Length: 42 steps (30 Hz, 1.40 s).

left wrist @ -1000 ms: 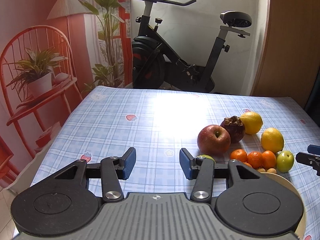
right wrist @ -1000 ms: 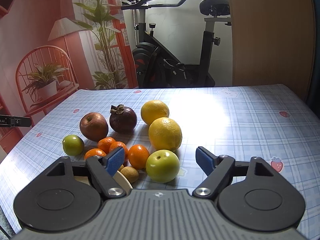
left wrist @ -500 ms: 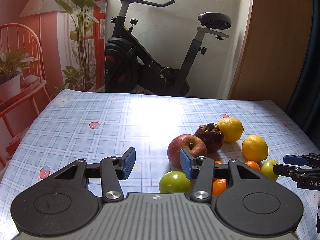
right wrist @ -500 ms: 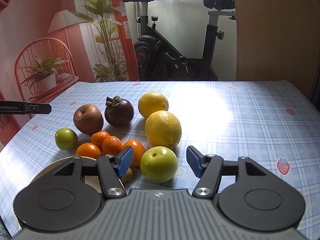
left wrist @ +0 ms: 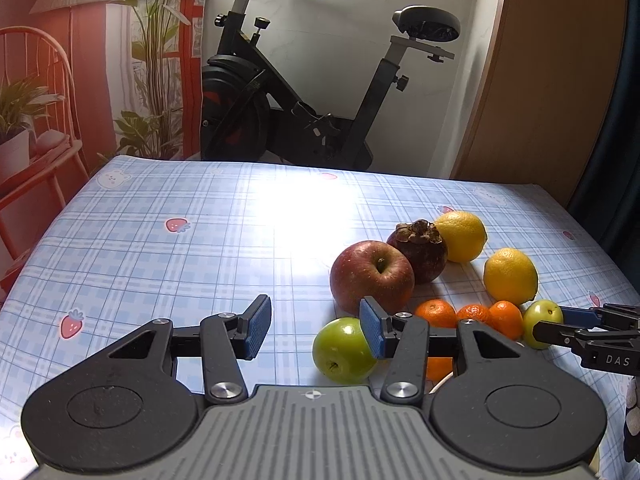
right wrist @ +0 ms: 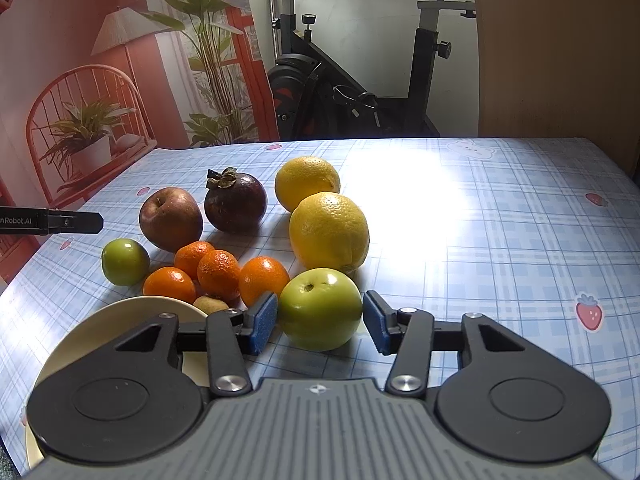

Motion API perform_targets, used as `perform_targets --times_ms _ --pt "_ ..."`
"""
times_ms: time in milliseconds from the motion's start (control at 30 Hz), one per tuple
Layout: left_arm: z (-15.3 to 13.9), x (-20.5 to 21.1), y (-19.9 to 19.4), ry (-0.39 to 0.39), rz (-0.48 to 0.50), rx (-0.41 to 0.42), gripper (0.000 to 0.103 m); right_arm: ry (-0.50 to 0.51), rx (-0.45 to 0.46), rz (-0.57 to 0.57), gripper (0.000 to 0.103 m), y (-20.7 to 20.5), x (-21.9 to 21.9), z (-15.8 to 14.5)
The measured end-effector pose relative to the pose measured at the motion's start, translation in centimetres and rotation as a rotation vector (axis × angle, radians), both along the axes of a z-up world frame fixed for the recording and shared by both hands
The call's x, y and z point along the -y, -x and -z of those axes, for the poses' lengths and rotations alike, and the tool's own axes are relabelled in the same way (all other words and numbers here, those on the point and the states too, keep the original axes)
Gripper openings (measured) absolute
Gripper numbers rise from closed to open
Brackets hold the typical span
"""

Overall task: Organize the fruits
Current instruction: 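Move the left tool to the dark green apple while the right tool approaches the yellow-green apple, then close the left tool on the dark green apple while the right tool grips the yellow-green apple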

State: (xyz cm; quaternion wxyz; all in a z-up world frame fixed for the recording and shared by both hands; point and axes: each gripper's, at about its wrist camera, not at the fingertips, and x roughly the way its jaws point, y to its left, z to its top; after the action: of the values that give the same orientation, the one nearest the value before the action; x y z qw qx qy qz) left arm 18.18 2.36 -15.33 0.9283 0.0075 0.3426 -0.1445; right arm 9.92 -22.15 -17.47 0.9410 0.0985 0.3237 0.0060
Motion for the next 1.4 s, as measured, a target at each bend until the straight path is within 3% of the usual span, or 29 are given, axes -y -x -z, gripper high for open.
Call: perform_targets --times_ms 933,1400 --pt "2.0 1.1 -1.4 0.028 0.02 -0.096 0.053 -0.023 -0.005 0.01 0.051 -0.2 -0.1 0.2" --pt "3.9 1.6 -2.7 0.06 0.014 -0.155 0.06 -0.032 -0.005 0.012 0.051 -0.2 0.0 0.2"
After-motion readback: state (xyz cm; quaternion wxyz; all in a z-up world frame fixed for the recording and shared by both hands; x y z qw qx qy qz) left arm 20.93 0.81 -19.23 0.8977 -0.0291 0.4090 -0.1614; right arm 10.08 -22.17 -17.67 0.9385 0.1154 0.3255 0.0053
